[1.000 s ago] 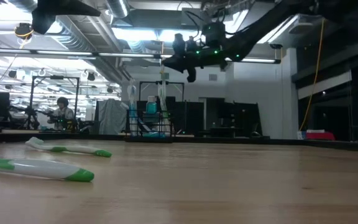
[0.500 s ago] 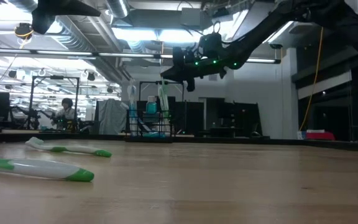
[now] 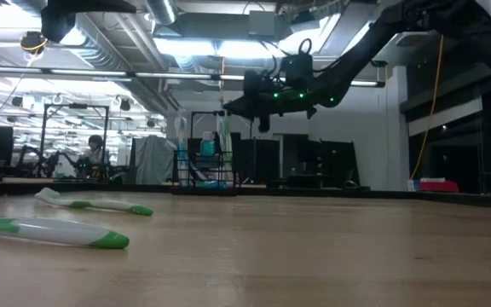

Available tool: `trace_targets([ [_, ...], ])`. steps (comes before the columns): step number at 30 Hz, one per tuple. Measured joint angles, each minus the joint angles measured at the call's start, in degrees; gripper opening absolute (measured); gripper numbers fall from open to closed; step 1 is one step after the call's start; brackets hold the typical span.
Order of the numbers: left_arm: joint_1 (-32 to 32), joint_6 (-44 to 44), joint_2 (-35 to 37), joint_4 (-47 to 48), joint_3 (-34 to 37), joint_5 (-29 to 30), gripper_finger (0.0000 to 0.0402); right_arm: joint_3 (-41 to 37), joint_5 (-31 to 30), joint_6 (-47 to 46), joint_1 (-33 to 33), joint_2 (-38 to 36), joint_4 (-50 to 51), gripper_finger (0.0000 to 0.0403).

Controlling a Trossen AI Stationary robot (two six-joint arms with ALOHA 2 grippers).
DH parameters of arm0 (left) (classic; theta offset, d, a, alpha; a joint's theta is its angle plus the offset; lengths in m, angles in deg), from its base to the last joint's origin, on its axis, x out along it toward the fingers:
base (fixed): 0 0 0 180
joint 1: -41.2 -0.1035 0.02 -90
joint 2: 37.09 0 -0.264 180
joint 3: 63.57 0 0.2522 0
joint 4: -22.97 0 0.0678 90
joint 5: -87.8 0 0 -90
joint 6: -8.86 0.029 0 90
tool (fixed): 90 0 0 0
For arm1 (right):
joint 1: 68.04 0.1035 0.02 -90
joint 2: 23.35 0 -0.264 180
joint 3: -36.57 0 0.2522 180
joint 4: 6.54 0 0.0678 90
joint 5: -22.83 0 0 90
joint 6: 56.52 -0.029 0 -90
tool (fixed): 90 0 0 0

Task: Pick & Place toothbrushing station
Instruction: Put the green toothbrush into the black wire organizer

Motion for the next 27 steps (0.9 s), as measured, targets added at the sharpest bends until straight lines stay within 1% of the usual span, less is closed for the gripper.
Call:
trace_targets([
  [2, 0.5, 0.2, 0.0, -1.2, 0.0, -0.2, 0.0141, 0.0, 2.0, -0.6, 0.1, 0.1, -1.0, 0.0014],
  [3, 0.7, 0.5, 0.0, -1.7, 0.0, -0.3, 0.0141, 0.0, 3.0, -1.1, 0.1, 0.1, -1.7, 0.0024],
  [10, 1.2, 1.6, -0.1, -2.6, 0.0, -0.4, 0.0141, 0.0, 5.1, -3.0, 0.1, 0.0, -0.7, 0.0131],
  [13, 1.2, 3.4, -0.1, -4.1, 0.0, -0.5, 0.0141, 0.0, 5.4, -2.7, 0.1, 0.0, 1.6, 0.0161],
  [15, 1.2, 4.4, -0.1, -4.7, 0.0, -0.8, 0.0141, 0.0, 6.2, -2.6, 0.1, 0.0, 2.7, 0.0173],
  [19, 1.2, 5.0, -0.1, -4.6, 0.0, -1.4, 0.0141, -0.4, 12.0, -5.8, 1.2, -0.5, 3.0, 0.0182],
  [22, 1.2, 6.2, -0.1, -4.4, 0.0, -2.2, 0.0141, -3.9, 14.1, -7.4, 5.2, -3.9, 4.6, 0.0176],
  [24, 1.2, 6.2, -0.1, -3.0, 0.0, -2.6, 0.0141, -7.1, 13.1, -7.0, 9.4, -7.6, 9.1, 0.0169],
  [25, 1.2, 5.7, -0.1, -1.8, 0.0, -2.5, 0.0141, -8.8, 11.3, -6.6, 11.8, -9.5, 12.4, 0.0165],
  [27, 1.2, 3.8, -0.1, 1.0, 0.0, -2.4, 0.0141, -11.9, 5.9, -6.4, 17.5, -13.2, 18.4, 0.0158],
])
